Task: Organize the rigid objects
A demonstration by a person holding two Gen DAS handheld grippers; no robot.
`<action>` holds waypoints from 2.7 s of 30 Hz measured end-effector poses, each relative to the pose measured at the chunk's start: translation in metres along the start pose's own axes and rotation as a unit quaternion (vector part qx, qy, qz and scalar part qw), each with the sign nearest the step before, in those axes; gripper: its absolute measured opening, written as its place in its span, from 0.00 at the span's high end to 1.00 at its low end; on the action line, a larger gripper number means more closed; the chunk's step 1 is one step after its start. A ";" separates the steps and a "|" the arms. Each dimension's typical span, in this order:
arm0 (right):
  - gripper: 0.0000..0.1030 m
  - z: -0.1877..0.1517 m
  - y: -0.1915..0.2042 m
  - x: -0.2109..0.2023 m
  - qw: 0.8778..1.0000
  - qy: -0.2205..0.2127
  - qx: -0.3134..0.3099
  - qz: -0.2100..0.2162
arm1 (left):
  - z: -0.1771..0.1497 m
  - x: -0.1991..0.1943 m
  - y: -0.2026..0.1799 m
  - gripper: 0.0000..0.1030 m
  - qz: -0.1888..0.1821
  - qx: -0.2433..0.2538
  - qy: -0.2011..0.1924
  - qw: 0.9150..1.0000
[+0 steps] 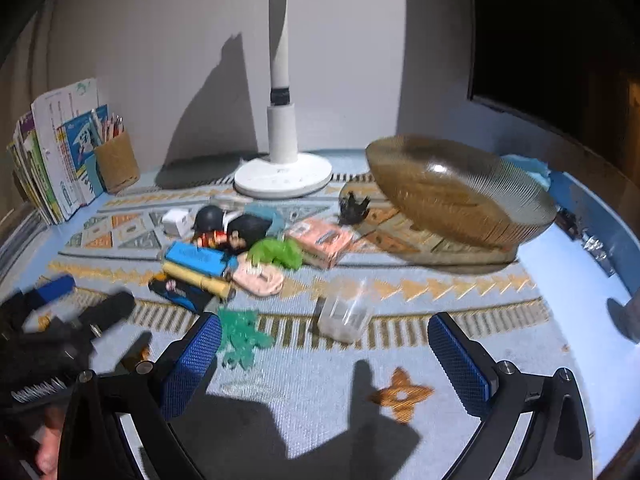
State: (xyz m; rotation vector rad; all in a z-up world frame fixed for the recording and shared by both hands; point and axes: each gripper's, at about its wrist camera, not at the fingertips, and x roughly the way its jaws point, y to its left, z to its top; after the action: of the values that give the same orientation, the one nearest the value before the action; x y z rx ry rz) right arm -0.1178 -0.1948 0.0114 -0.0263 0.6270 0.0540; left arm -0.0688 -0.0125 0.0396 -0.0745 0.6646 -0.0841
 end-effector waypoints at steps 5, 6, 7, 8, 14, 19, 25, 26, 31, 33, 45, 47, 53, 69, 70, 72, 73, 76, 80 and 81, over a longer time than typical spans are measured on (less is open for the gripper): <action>0.00 -0.001 0.001 0.002 1.000 0.002 -0.008 0.001 | 0.001 0.007 0.003 0.01 -0.004 -0.010 0.021 1.000; 0.00 0.000 0.002 0.002 1.000 0.001 -0.008 0.000 | 0.001 0.006 0.004 0.01 -0.003 -0.009 0.021 1.000; 0.00 -0.001 0.002 0.002 1.000 0.001 -0.008 0.000 | 0.001 0.006 0.003 0.01 -0.003 -0.008 0.020 1.000; 0.00 -0.001 0.002 0.002 1.000 0.002 -0.008 0.001 | 0.001 0.006 0.004 0.01 -0.004 -0.008 0.022 1.000; 0.00 -0.002 0.001 0.003 1.000 0.005 -0.008 0.002 | 0.002 0.010 0.008 0.01 -0.020 -0.016 0.032 0.999; 0.00 -0.002 0.002 0.004 1.000 0.007 -0.012 0.007 | 0.003 0.012 0.012 0.01 -0.022 -0.028 0.037 0.999; 0.00 -0.001 0.001 0.007 1.000 0.014 -0.009 0.011 | 0.003 0.015 0.016 0.01 -0.028 -0.038 0.045 0.998; 0.00 -0.001 0.001 0.008 1.000 0.016 -0.009 0.011 | 0.003 0.015 0.016 0.01 -0.029 -0.039 0.046 0.998; 0.00 -0.001 0.002 0.012 1.000 0.027 -0.013 0.009 | 0.003 0.018 0.019 0.01 -0.031 -0.046 0.054 0.997; 0.00 -0.002 0.002 0.011 1.000 0.027 -0.013 0.008 | 0.004 0.018 0.019 0.01 -0.030 -0.048 0.053 0.997; 0.00 0.000 0.000 0.013 0.999 0.032 -0.009 0.009 | 0.003 0.016 0.019 0.01 -0.025 -0.041 0.050 0.998; 0.00 0.000 0.000 0.014 0.999 0.031 -0.009 0.009 | 0.003 0.016 0.019 0.01 -0.022 -0.040 0.049 0.998; 0.00 0.000 -0.001 0.014 0.999 0.032 -0.008 0.009 | 0.003 0.015 0.017 0.01 -0.023 -0.030 0.047 0.998; 0.00 0.000 0.000 0.015 0.999 0.033 -0.008 0.012 | 0.003 0.015 0.016 0.01 -0.023 -0.030 0.046 0.998; 0.00 0.000 0.000 0.015 0.999 0.033 -0.008 0.012 | 0.003 0.015 0.016 0.01 -0.023 -0.030 0.045 0.998; 0.00 0.000 0.000 0.015 0.999 0.034 -0.008 0.012 | 0.003 0.015 0.015 0.01 -0.022 -0.031 0.045 0.998; 0.00 0.000 0.000 0.015 0.999 0.034 -0.008 0.012 | 0.003 0.015 0.016 0.01 -0.023 -0.031 0.045 0.998; 0.00 0.000 0.000 0.015 0.999 0.032 -0.009 0.012 | 0.002 0.015 0.015 0.01 -0.025 -0.032 0.044 0.998; 0.00 0.000 0.000 0.015 0.999 0.032 -0.009 0.012 | 0.002 0.014 0.014 0.01 -0.027 -0.031 0.042 0.998; 0.00 0.000 0.000 0.015 0.999 0.033 -0.009 0.013 | 0.002 0.014 0.014 0.01 -0.027 -0.030 0.042 0.998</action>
State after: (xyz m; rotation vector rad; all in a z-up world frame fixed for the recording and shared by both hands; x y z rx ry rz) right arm -0.1055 -0.1941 0.0027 -0.0367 0.6920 0.0834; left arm -0.0555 0.0000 0.0311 -0.1473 0.7502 -0.1199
